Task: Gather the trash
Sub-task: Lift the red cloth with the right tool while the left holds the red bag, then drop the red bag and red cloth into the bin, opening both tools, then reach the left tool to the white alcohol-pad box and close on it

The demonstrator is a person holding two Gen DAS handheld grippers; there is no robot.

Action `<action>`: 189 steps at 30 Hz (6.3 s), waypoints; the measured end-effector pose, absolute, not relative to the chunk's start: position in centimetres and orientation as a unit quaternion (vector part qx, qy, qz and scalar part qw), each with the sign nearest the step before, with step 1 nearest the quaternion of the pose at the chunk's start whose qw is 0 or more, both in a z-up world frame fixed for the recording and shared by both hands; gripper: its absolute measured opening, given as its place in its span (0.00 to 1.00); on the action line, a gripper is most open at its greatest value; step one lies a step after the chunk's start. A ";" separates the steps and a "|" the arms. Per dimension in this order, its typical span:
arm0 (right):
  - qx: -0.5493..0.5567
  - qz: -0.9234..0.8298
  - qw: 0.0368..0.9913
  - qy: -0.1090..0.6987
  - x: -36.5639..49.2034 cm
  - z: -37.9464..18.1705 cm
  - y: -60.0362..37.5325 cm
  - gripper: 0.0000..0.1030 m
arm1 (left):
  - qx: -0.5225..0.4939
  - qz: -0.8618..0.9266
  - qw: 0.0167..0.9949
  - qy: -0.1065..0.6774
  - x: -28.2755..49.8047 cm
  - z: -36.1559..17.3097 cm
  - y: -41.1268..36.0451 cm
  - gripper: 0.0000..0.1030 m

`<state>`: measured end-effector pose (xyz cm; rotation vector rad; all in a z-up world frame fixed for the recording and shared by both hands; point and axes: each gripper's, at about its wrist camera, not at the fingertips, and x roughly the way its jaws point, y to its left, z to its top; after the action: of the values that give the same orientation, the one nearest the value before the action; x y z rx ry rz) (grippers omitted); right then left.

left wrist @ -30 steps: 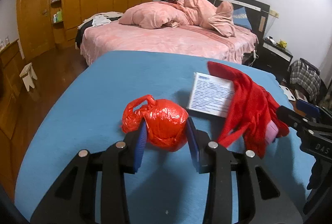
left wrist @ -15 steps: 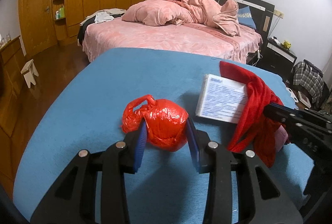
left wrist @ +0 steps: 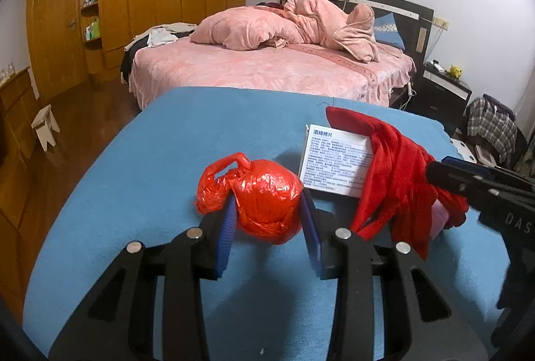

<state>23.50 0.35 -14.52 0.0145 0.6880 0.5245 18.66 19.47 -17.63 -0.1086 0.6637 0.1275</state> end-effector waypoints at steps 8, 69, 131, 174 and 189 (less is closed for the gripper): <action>-0.014 0.272 0.886 0.374 25.6 -16.6 1.7 0.25 | -0.051 0.066 0.941 0.327 19.3 -17.7 19.8 0.35; 0.007 0.261 0.866 0.426 18.3 -19.8 -3.9 0.10 | -0.017 0.017 0.933 0.360 14.0 -19.1 14.5 0.35; 0.083 -0.048 0.953 0.287 8.1 -9.2 -38.0 0.94 | 0.046 -0.251 0.924 0.284 13.4 -13.2 -13.2 0.84; 0.019 0.153 0.924 0.349 22.5 -14.6 -10.7 0.94 | -0.038 0.055 0.929 0.365 22.2 -18.9 11.8 0.87; 0.013 0.162 0.920 0.356 22.7 -15.6 -9.0 0.94 | -0.059 0.094 0.927 0.358 19.2 -18.2 15.7 0.87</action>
<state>22.69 -9.03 -15.61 0.0272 0.7307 0.3339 19.20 15.65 -18.18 -0.1206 0.7344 0.1931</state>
